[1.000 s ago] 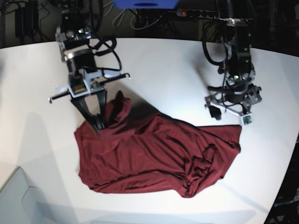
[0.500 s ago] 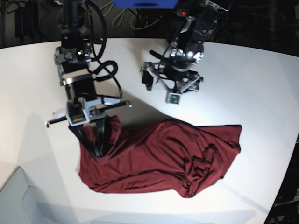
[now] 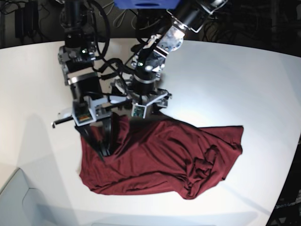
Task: Layout the t-shirt on the table in an organized manner, then fold the t-shirt properly
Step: 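Move the left gripper next to the right gripper and grasp the shirt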
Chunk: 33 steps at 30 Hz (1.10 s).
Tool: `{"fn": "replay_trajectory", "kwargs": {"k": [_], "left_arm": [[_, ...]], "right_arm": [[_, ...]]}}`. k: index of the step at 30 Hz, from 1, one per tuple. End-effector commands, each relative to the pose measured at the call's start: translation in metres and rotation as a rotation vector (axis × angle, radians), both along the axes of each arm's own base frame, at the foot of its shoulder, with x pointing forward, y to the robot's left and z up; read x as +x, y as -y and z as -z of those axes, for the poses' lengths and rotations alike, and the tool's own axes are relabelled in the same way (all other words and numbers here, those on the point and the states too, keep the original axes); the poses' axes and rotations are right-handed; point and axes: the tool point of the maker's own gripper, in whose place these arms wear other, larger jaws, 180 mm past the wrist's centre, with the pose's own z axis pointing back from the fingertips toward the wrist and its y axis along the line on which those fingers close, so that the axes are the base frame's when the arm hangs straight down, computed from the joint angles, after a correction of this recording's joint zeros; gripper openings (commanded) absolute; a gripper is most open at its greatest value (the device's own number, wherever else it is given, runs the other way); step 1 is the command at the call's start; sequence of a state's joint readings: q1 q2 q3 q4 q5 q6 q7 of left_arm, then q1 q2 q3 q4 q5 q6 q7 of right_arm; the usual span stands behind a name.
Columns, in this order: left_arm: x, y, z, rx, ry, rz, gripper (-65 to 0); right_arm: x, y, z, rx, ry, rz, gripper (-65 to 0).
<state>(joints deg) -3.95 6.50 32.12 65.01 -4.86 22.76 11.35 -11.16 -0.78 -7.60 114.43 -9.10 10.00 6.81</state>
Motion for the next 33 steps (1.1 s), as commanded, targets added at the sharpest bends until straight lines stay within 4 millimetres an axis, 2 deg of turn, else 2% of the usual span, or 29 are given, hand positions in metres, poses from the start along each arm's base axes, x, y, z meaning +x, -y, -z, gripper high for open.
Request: {"fn": "replay_trajectory", "kwargs": {"k": [1,5,7,10,17,19,21,26,28,30,32,33], "left_arm": [[0.013,0.011,-0.019,-0.005,0.085,0.014,-7.3],[0.033,0.014,-0.019,0.074,0.19,0.046,-7.3],[0.038,0.023,-0.019,0.087,0.221,0.067,-7.3],[0.042,0.018,-0.014,0.115,0.258,0.075,-7.3],[0.05,0.021,-0.026,0.109,0.328,0.088,-8.4],[0.052,0.021,-0.028,0.108,0.334,0.089,-13.1],[0.06,0.021,-0.036,0.109,0.357,0.088,-21.1],[0.065,0.021,-0.041,0.111,0.368,0.085,-37.3],[0.064,0.021,-0.04,0.109,0.367,0.085,-49.4],[0.063,0.021,-0.04,0.109,0.364,0.085,-65.0],[0.06,0.022,-0.038,0.105,0.358,0.085,-64.6],[0.054,0.022,-0.033,0.102,0.345,0.085,-62.2]], "right_arm": [[-0.002,0.001,-0.016,0.015,0.061,-0.001,-65.0],[-0.002,0.001,-0.016,0.015,0.061,-0.001,-65.0],[-0.002,0.0,-0.016,0.014,0.061,-0.003,-65.0],[-0.002,0.0,-0.015,0.014,0.059,-0.003,-65.0],[-0.002,0.001,-0.014,0.01,0.056,-0.002,-65.0],[-0.002,0.001,-0.014,0.01,0.056,-0.002,-65.0],[-0.002,0.001,-0.014,0.01,0.056,-0.002,-65.0],[-0.002,0.001,-0.013,0.01,0.055,-0.002,-65.0],[-0.001,0.001,-0.014,0.01,0.056,-0.002,-65.0],[-0.001,0.002,-0.014,0.009,0.058,-0.001,-65.0],[-0.001,0.001,-0.015,0.009,0.059,-0.003,-65.0],[-0.001,0.001,-0.015,0.009,0.059,-0.003,-65.0]]}}
